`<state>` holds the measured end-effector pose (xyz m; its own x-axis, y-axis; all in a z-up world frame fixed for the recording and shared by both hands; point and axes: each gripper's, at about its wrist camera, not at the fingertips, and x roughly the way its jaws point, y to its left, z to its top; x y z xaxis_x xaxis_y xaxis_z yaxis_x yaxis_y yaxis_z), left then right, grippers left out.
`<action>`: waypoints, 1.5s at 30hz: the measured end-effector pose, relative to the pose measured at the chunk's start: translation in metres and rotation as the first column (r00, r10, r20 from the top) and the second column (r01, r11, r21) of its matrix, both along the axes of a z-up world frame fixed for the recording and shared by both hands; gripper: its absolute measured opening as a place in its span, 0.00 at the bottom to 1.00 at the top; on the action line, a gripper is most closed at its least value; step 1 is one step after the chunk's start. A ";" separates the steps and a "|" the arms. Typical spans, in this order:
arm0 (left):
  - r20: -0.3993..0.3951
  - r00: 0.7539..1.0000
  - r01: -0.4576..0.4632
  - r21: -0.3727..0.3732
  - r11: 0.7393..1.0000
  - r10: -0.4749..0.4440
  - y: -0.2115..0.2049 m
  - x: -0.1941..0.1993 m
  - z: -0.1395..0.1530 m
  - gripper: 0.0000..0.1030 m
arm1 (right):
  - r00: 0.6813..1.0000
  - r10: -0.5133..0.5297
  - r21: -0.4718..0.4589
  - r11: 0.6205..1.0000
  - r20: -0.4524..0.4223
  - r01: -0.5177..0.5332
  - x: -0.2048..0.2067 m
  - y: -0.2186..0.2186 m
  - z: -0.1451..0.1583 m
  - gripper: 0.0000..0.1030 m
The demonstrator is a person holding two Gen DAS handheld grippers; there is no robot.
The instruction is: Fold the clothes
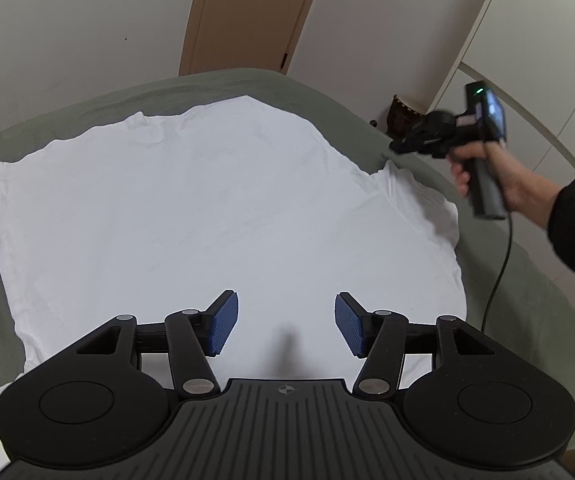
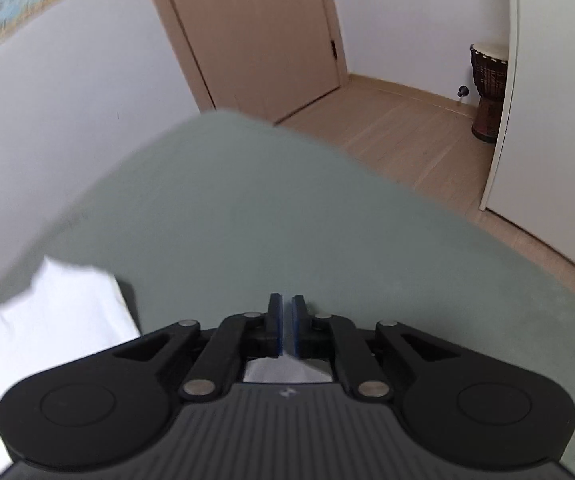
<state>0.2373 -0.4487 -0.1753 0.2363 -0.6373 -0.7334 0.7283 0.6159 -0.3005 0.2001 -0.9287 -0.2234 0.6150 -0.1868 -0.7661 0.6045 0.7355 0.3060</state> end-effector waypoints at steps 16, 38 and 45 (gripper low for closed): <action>0.001 1.000 0.014 -0.008 1.000 -0.014 -0.002 -0.004 0.002 0.51 | 0.951 0.221 -0.127 0.959 -0.218 -0.252 0.040 0.022 -0.027 0.30; 0.016 0.999 0.047 0.015 0.999 -0.048 -0.006 -0.019 0.008 0.51 | 0.943 0.246 -0.124 0.952 -0.223 -0.278 0.033 0.049 0.012 0.25; 0.006 0.999 0.034 0.006 0.999 -0.034 -0.002 -0.016 0.008 0.52 | 0.951 0.272 -0.011 0.961 -0.144 -0.276 0.057 0.056 0.022 0.52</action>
<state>0.2209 -0.4511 -0.1668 0.2193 -0.6407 -0.7358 0.7509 0.5924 -0.2920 0.2573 -0.8726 -0.2017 0.5332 -0.0509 -0.8445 0.4133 0.8866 0.2075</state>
